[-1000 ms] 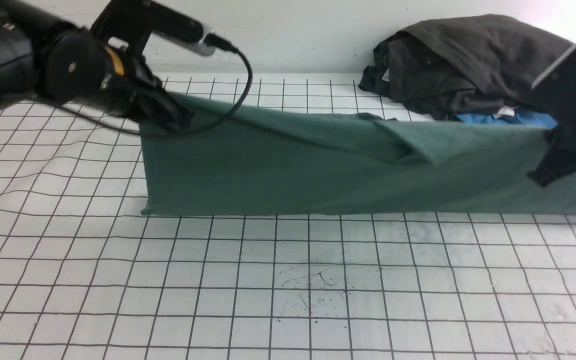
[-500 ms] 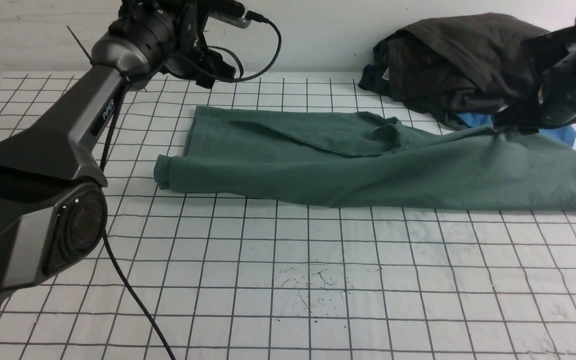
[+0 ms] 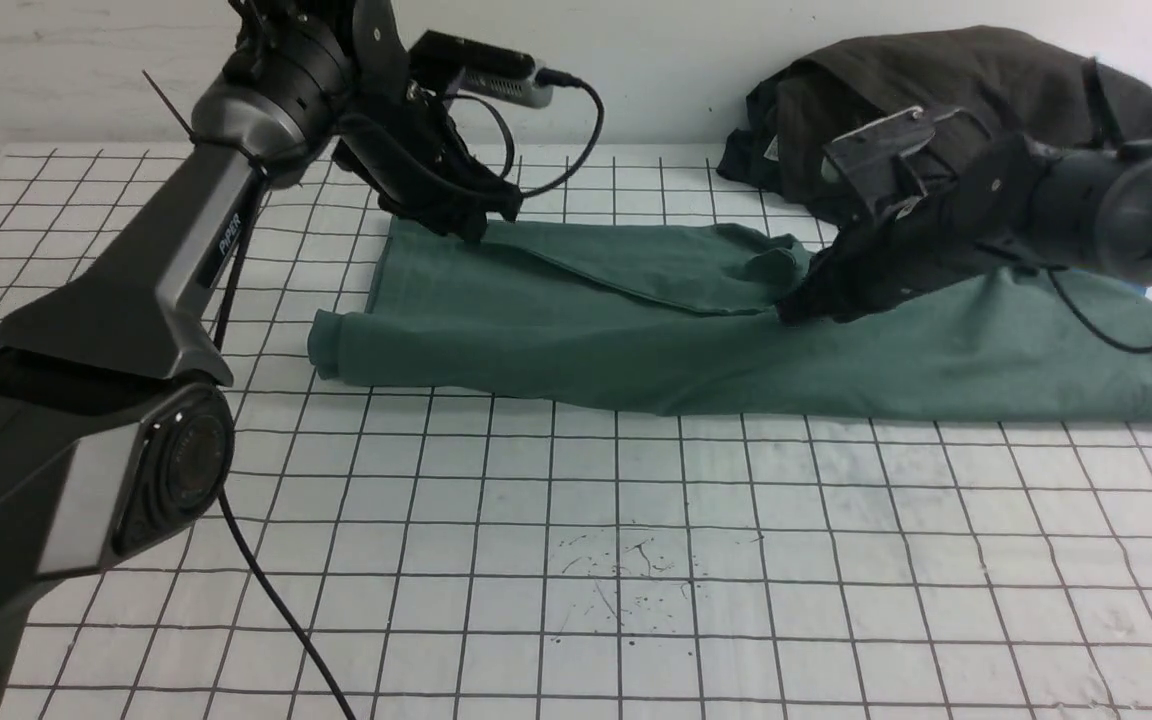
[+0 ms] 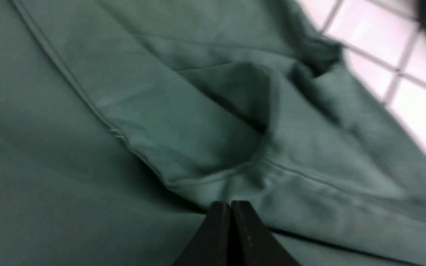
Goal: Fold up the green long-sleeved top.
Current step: Use the right arm to clamp the right edge of the fabric
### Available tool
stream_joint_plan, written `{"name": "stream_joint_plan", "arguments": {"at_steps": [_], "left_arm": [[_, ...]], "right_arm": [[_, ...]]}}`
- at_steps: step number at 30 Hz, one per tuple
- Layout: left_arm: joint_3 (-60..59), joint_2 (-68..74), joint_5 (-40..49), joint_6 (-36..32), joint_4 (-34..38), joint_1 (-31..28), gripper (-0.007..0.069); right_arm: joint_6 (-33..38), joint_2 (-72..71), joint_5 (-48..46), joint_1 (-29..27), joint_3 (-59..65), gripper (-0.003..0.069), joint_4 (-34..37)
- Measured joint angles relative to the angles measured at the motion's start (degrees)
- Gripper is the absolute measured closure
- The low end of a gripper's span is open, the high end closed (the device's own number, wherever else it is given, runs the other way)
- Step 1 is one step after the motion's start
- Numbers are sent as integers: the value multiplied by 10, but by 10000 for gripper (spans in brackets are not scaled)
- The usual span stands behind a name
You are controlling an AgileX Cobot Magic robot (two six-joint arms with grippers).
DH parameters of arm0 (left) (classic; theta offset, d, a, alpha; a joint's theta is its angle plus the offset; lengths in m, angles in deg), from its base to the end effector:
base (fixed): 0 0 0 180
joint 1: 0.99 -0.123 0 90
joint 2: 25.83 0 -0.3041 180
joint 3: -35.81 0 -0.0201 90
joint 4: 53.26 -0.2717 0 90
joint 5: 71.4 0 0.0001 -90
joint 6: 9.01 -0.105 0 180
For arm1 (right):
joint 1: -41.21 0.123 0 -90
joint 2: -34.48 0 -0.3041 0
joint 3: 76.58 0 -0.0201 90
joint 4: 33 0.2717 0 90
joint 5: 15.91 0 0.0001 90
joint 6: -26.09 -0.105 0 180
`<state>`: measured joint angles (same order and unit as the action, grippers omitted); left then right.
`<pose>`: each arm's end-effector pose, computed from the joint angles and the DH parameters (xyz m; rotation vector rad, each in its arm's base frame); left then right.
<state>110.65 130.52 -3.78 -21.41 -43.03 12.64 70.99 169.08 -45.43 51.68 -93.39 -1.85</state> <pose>0.5770 -0.1577 0.2163 0.5560 2.5350 -0.2469 0.5098 0.1215 0.1488 -0.6950 2.3844 0.2735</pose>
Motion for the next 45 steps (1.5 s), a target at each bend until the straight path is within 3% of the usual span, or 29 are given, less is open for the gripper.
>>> {"name": "stream_joint_plan", "arguments": {"at_steps": [2, 8, 14, 19, 23, 28, 34, 38, 42, 45], "left_arm": [[-1, 5, 0, -6, 4, 3, 483], [0, 5, 0, -17, 27, 5, 507], [0, 7, 0, -21, 43, 5, 507], [0, 7, 0, -21, 38, 5, 507], [0, 7, 0, -21, 12, 4, 507], [0, 7, 0, -21, 9, -4, 507], [0, 7, 1, -21, 28, -6, 507], [0, 7, 11, -21, 45, -6, 507], [0, 7, 12, -21, 43, -6, 510], [0, 7, 12, -21, 25, -6, 514]], "right_arm": [[40, 14, -7, -1, 0, 672, 57], [61, 41, 7, -1, -14, 673, 93], [31, 107, 156, -1, -117, 669, 120], [15, 104, 201, -4, -210, 632, 134], [13, 78, 103, -17, -241, 582, 132], [13, 82, -152, -30, -245, 578, 108], [58, 145, -227, -11, -245, 650, 96], [83, 171, -125, 2, -258, 670, 107], [56, 191, 67, 12, -260, 670, 144], [40, 180, 131, 5, -260, 670, 168]]}}
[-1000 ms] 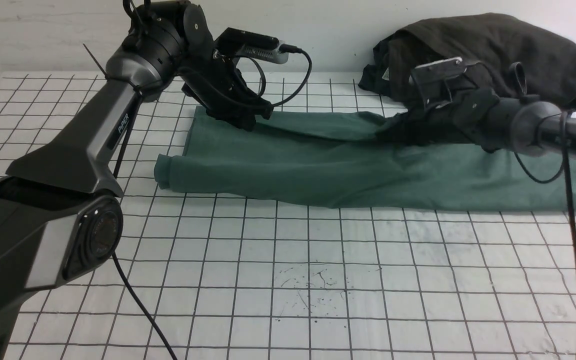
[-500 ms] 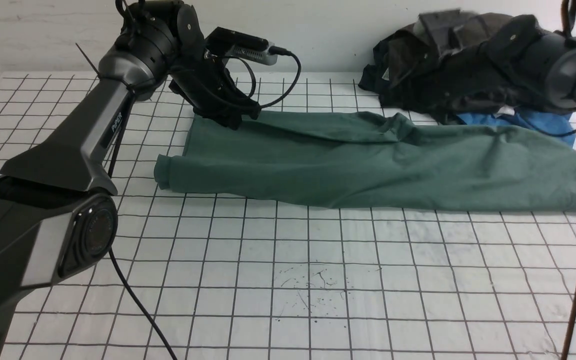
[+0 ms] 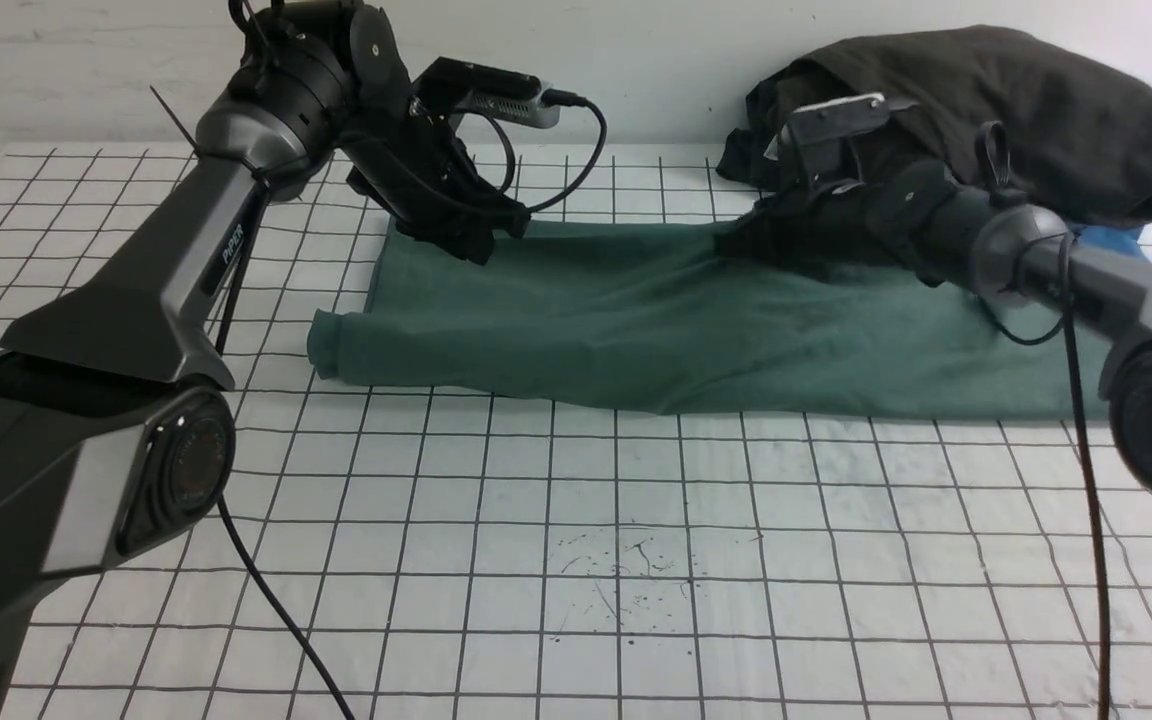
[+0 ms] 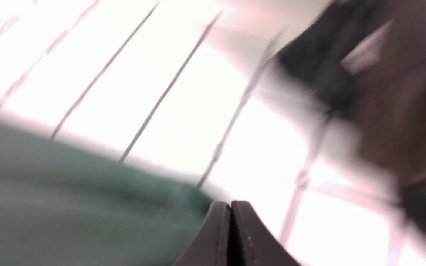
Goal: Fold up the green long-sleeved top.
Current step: Use the right arm to clamp the right edge of the fabric
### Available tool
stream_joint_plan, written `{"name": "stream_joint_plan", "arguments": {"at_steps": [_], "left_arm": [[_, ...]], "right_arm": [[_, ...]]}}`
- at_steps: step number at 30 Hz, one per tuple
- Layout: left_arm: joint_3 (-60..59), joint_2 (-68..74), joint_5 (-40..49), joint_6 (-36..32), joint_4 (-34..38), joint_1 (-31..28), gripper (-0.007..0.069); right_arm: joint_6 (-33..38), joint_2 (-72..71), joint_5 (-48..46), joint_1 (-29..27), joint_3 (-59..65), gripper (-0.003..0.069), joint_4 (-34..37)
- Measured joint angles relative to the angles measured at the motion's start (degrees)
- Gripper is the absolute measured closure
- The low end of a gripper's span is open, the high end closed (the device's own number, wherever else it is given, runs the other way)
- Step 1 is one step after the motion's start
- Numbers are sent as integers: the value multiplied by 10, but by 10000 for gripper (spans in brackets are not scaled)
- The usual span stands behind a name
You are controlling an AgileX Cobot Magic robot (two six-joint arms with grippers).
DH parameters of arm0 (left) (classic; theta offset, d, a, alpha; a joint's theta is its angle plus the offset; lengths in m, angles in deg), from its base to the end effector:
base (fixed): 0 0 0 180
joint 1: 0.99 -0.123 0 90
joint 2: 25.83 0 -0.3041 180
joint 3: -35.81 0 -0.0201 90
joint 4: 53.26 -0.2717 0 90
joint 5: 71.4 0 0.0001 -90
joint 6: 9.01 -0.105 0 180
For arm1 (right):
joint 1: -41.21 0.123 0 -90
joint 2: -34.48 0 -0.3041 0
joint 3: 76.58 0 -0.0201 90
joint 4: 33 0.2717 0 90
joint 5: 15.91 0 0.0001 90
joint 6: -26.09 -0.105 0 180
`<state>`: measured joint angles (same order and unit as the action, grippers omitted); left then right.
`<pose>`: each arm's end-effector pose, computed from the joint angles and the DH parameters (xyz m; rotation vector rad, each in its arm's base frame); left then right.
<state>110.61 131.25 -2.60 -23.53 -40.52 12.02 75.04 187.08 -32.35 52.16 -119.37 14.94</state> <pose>0.5768 -0.1554 0.2083 0.5891 2.5539 -0.2911 0.6049 0.1396 0.1369 -0.3677 2.0818 0.3146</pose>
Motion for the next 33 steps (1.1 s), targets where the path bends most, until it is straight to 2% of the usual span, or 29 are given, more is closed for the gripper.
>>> {"name": "stream_joint_plan", "arguments": {"at_steps": [2, 6, 9, 12, 15, 18, 19, 20, 24, 27, 28, 29, 31, 33], "left_arm": [[0, 0, -1, 0, -16, -1, 514], [0, 0, -2, 1, -28, -10, 514], [0, 0, -3, 1, -30, -32, 496], [0, 0, -8, 1, -29, -44, 477], [0, 3, -47, 0, -24, -59, 398], [0, 10, -74, 0, -23, -62, 333], [0, 22, -95, 0, -22, -64, 282], [0, 31, -104, 0, -22, -64, 263], [0, 61, -129, -1, -17, -63, 256], [1, 78, -157, -14, -2, -61, 327], [1, 81, -168, -24, 4, -59, 398], [1, 82, -171, -25, 4, -59, 408], [4, 85, -180, -30, 9, -59, 546], [13, 87, -179, -36, 10, -59, 598]], "right_arm": [[-3, -17, -10, -9, 0, 664, 3], [-7, -55, -91, -28, 0, 635, -8], [-41, -105, -264, -58, 0, 593, -62], [-71, -122, -346, -70, -2, 588, -100], [-151, -131, -495, -85, -3, 585, -167], [-184, -123, -528, -88, -2, 589, -199], [-208, -112, -537, -88, 0, 606, -219], [-216, -108, -538, -89, 2, 615, -225], [-227, -99, -540, -89, 7, 654, -232], [-229, -99, -541, -89, 8, 669, -229], [-229, -99, -541, -89, 8, 671, -226], [-229, -99, -541, -89, 8, 671, -226], [-229, -99, -541, -89, 8, 671, -226], [-229, -99, -541, -89, 8, 671, -226]]}}
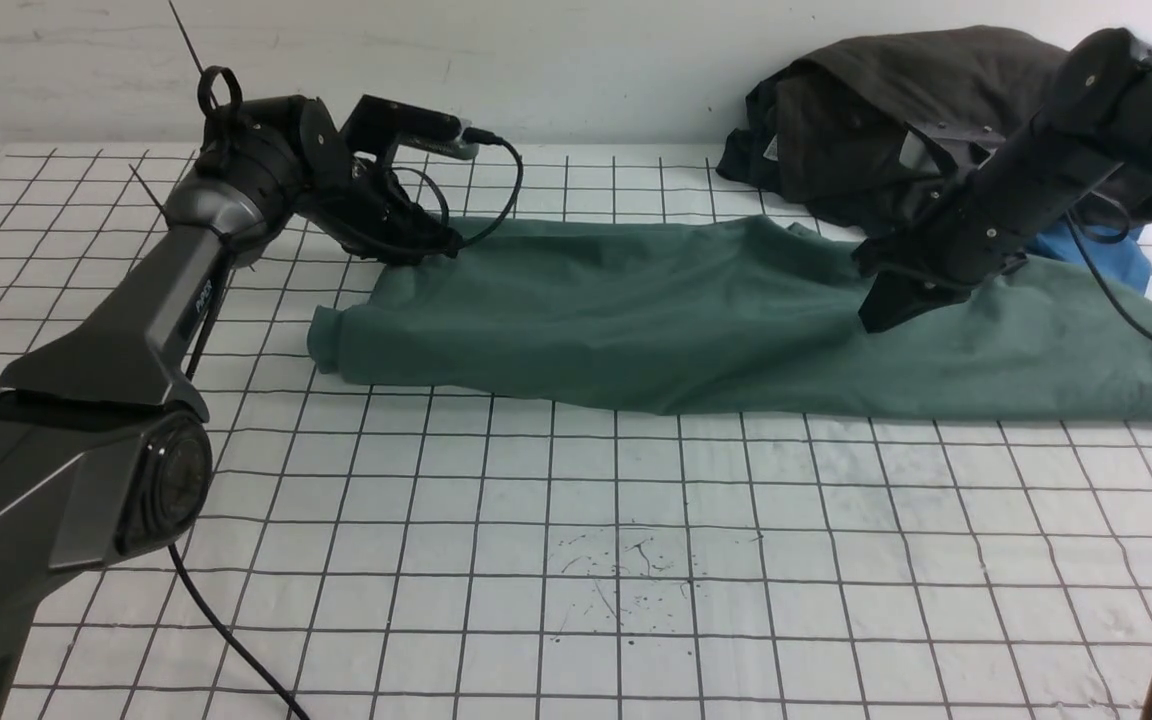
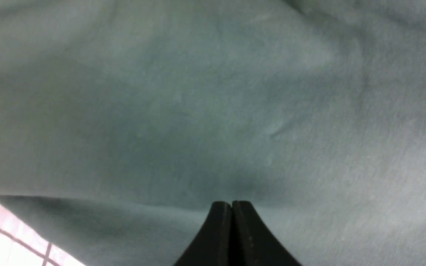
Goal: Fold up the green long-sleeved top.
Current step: Use the right arm to clamp the right edge of the fabric
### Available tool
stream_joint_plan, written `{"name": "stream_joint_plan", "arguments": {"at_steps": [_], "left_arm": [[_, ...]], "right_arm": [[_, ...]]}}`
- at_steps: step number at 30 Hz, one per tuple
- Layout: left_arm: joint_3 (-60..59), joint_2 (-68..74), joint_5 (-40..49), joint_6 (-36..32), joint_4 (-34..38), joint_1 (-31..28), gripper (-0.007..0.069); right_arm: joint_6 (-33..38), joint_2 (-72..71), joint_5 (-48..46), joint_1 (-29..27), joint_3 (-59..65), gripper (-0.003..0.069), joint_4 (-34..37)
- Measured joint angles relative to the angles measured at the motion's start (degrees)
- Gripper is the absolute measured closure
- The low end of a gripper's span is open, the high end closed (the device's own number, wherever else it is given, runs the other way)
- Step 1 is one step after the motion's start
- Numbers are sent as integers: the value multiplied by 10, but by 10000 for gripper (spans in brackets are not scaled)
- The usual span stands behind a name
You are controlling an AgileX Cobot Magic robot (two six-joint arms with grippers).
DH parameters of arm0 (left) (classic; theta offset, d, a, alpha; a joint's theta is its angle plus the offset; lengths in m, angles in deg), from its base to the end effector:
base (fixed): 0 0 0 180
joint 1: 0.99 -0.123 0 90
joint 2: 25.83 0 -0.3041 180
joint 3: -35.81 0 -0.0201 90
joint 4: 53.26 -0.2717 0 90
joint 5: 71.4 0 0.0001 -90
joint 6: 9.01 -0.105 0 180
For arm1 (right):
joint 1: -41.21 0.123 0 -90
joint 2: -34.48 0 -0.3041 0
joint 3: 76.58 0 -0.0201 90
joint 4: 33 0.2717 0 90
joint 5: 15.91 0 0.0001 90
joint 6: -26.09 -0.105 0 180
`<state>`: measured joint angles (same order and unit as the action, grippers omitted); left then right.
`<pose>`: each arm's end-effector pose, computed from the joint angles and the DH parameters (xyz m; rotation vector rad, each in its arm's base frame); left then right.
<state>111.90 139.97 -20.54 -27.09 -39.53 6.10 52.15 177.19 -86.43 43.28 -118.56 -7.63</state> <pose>0.6258 -0.0973 0.1402 0.4282 2.3919 -0.2082 0.5284 0.0616 0.1820 -0.5295 2.8030 0.5618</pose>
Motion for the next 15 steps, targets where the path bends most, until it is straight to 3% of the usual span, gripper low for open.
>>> {"name": "stream_joint_plan", "arguments": {"at_steps": [6, 11, 14, 15], "left_arm": [[32, 5, -11, -19, 7, 1, 611], [37, 7, -74, -19, 11, 0, 606], [37, 11, -102, -19, 12, -4, 552], [37, 14, -117, -19, 13, -8, 494]], "right_arm": [[0, 0, 0, 0, 0, 672, 0], [0, 0, 0, 0, 0, 672, -18], [0, 0, 0, 0, 0, 672, -34], [0, 0, 0, 0, 0, 672, -43]]}}
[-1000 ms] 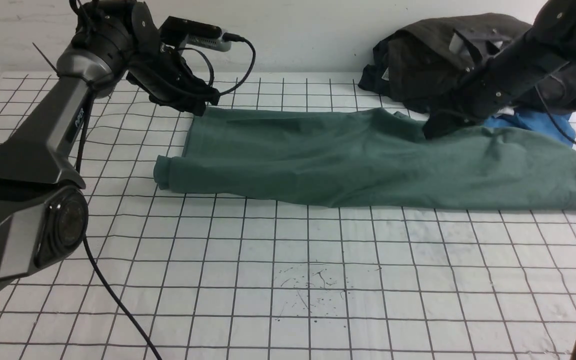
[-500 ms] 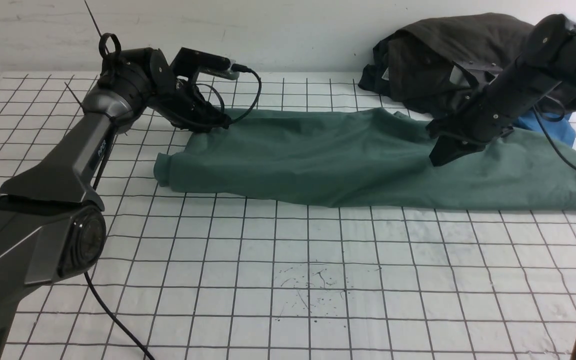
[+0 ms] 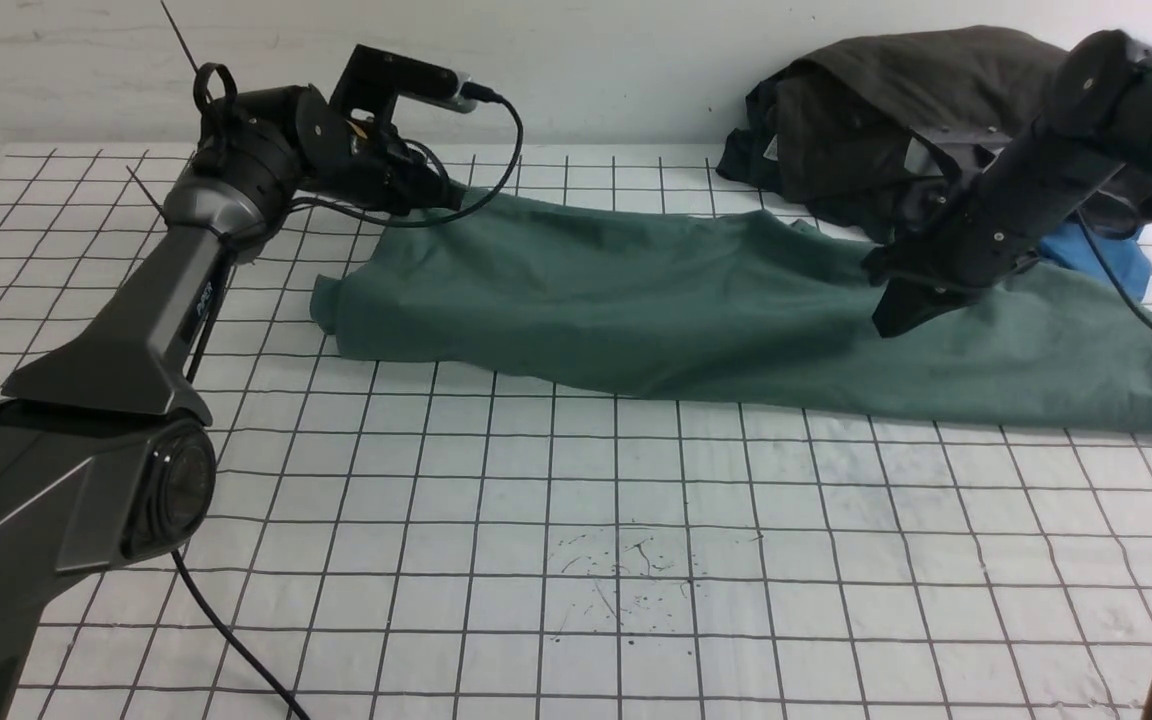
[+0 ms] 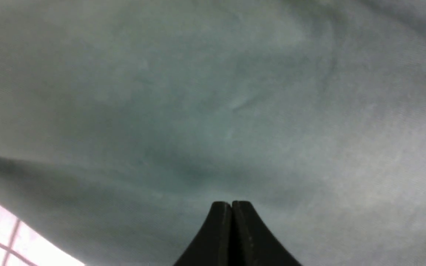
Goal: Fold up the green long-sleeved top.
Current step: Use the right arm to clamp the right edge of the fabric
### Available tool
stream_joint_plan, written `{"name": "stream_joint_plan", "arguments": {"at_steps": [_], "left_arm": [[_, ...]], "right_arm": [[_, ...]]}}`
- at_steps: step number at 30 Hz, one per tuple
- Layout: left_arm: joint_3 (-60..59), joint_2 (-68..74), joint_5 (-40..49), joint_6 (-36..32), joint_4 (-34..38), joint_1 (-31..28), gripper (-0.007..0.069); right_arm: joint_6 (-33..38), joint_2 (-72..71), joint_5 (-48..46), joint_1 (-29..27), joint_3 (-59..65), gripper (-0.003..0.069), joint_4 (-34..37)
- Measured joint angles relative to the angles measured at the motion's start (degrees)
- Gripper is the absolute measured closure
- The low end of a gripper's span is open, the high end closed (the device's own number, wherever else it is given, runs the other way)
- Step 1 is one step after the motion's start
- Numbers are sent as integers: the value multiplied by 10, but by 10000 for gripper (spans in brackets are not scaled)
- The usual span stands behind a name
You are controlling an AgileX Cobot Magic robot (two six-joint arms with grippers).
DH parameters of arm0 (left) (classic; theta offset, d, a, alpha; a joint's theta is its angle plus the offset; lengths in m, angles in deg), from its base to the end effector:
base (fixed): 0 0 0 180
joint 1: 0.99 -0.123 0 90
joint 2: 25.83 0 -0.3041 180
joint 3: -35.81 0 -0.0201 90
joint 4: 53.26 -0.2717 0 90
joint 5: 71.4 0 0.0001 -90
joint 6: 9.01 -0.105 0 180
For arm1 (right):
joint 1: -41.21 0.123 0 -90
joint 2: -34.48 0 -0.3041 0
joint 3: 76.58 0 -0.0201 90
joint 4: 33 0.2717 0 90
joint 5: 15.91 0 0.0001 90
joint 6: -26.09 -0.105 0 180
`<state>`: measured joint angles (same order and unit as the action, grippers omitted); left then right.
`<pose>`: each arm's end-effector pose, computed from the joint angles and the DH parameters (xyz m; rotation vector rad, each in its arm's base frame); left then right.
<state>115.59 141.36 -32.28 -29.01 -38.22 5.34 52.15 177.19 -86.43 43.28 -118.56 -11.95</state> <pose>0.6454 -0.0889 0.1625 0.3686 2.1550 -0.1614 0.5281 0.0547 0.1791 -0.5645 2.8287 0.4612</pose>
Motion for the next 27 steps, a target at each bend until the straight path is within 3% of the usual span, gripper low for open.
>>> {"name": "stream_joint_plan", "arguments": {"at_steps": [3, 4, 5, 6, 8, 10, 13, 15, 17, 18, 19, 22, 27], "left_arm": [[3, 2, -9, 9, 2, -13, 300], [4, 2, -7, 9, 2, -14, 287], [11, 1, 23, 23, 4, -19, 190], [16, -2, 52, 33, 9, -21, 143], [29, -13, 136, 47, 23, -22, 92], [41, -28, 213, 48, 32, -20, 92], [55, -51, 294, 43, 36, -10, 167], [55, -63, 310, 41, 39, 0, 281], [39, -65, 317, 41, 29, 14, 451], [39, -65, 317, 41, 29, 14, 466], [20, -65, 320, 49, 12, 20, 566], [-21, -76, 322, 58, -8, 24, 620], [-142, -150, 322, 55, -19, 24, 631]], "right_arm": [[0, -2, 0, 0, 0, 672, -17], [0, -3, 0, 0, 0, 672, -18], [0, -8, 0, 0, 0, 672, -24], [-1, -13, 0, 0, 0, 672, -24], [-13, -22, -1, 0, 0, 672, -24], [-27, -29, -1, 0, 0, 672, -22], [-41, -35, 2, 0, 13, 672, -14], [-43, -37, 2, 0, 35, 672, -10], [-42, -37, 1, 0, 71, 672, -12], [-40, -37, 1, -1, 77, 672, -13], [-39, -37, 0, -1, 98, 671, -21], [-37, -38, 0, -1, 120, 670, -53], [-46, -52, 1, -7, 130, 670, -123]]}}
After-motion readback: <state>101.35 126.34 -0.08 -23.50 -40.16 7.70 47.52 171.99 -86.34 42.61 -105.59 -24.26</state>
